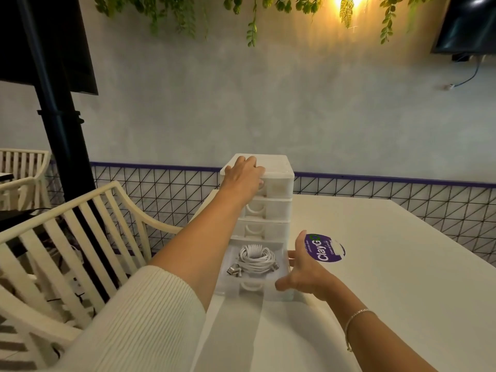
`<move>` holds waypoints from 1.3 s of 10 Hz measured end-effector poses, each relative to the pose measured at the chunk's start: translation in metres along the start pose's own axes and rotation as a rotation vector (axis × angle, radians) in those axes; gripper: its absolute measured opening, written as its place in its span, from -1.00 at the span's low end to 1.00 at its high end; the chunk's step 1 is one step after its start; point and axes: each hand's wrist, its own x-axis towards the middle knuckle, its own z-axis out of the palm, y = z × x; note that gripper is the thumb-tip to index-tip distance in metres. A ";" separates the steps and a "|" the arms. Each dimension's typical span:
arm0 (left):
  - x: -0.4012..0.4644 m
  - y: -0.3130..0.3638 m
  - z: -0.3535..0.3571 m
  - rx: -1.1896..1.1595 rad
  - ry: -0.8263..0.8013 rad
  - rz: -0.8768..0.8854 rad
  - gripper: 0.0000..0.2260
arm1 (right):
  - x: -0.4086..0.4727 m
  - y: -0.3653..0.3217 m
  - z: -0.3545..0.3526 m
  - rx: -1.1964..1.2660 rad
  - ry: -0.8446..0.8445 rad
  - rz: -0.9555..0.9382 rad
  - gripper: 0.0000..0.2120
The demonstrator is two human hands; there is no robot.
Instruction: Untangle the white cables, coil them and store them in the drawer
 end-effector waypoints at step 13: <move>-0.018 0.004 -0.001 -0.043 -0.040 -0.044 -0.62 | 0.036 -0.016 -0.006 -0.187 0.297 0.105 0.00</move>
